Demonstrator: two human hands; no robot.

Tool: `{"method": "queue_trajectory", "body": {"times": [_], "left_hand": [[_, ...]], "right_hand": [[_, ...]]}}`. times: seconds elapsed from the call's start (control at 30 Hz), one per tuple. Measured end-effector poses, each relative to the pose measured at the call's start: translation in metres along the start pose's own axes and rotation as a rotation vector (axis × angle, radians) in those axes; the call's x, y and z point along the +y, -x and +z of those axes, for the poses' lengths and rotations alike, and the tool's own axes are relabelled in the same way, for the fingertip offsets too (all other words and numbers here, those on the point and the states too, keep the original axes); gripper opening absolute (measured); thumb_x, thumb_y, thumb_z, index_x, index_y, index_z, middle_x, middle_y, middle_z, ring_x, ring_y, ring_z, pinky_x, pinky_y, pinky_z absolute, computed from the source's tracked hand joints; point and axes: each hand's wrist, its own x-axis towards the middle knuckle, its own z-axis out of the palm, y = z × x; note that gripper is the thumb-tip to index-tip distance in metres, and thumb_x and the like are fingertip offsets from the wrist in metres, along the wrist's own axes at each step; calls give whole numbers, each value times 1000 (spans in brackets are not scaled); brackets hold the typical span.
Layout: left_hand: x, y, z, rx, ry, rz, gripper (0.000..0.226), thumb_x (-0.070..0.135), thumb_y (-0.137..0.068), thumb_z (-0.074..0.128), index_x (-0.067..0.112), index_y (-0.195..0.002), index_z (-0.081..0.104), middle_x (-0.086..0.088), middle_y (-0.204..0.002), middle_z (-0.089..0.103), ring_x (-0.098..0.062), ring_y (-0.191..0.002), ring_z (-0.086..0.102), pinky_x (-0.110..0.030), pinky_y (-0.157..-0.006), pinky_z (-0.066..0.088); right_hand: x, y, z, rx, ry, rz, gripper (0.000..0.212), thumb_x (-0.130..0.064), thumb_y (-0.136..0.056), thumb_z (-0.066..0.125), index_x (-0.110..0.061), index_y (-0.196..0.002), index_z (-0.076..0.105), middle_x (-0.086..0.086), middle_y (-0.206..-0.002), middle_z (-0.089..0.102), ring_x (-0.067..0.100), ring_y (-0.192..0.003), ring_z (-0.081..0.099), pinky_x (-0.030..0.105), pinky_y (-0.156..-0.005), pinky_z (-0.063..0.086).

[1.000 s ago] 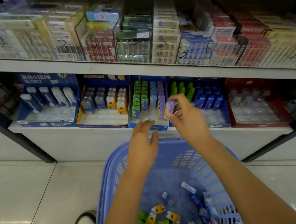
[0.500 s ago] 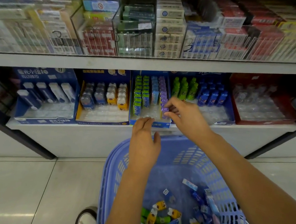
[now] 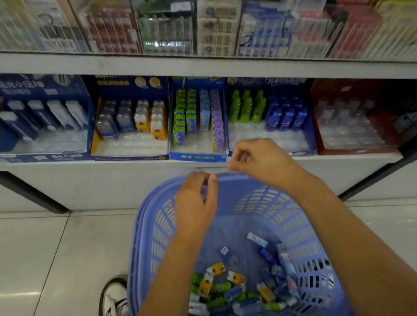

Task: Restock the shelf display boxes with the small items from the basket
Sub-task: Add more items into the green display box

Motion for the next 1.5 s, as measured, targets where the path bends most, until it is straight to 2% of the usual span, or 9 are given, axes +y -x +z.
{"method": "queue_trajectory", "body": {"times": [0.2,0.3,0.4,0.67,0.77,0.9,1.03,1.2,1.5], "left_hand": [[-72,55,40,-911,-415,-377,24,12,-97,46,-5,-107,60,-26,-109,61,-37,-102,57,-40,-87,43],[-94,88,45,-1171,-512,-406,24,19,-94,52,-1,-104,61,-24,-112,60,-35,-106,56,-34,-83,43],[-101,97,49,-1333,-613,-407,23,23,-89,56,6,-104,61,-20,-112,62,-33,-104,59,-31,-77,43],[-115,97,64,-1218,-631,-484,31,23,-93,53,-4,-105,62,-25,-113,60,-35,-105,57,-37,-83,44],[-109,88,74,-999,-483,-519,29,22,-97,48,0,-86,64,-22,-84,61,-33,-83,59,-38,-78,47],[-91,73,88,-888,-62,-621,30,39,-94,54,11,-84,59,-6,-64,54,-9,-51,50,-12,-48,37],[-89,68,95,-910,95,-781,27,18,-95,56,-7,-96,68,-5,-67,61,-2,-48,58,-11,-49,48],[-98,68,95,-899,34,-884,25,6,-96,52,-14,-106,63,-27,-93,67,-18,-63,58,-39,-78,55],[-93,65,87,-843,152,-1070,39,4,-99,41,-10,-135,39,-27,-114,64,-17,-67,60,-26,-62,52]], "right_hand": [[83,30,74,-532,228,310,20,-20,-88,63,-5,-75,62,13,-75,56,26,-75,52,35,-75,49],[128,46,122,-609,294,378,36,-21,-92,58,-4,-123,56,18,-129,53,32,-117,51,37,-101,40],[161,55,154,-610,294,433,51,-21,-94,54,-3,-140,38,17,-145,39,31,-129,42,36,-101,37],[192,51,199,-584,388,457,51,-19,-98,43,-5,-144,28,20,-148,33,38,-131,39,48,-103,40],[187,40,190,-595,344,251,29,-25,-85,63,-14,-110,55,11,-106,59,32,-103,55,35,-76,41],[164,32,161,-733,-72,145,18,-15,-78,74,-20,-82,57,-10,-72,54,13,-71,52,24,-62,40],[161,34,143,-729,-50,176,20,-16,-77,77,-15,-78,57,-4,-74,53,16,-72,51,19,-63,42],[172,58,147,-928,640,460,14,-17,-90,60,-9,-101,63,0,-83,51,23,-97,59,28,-74,42],[176,99,182,-830,838,570,22,-8,-96,48,-10,-112,64,6,-118,62,21,-107,60,28,-87,49]]}}
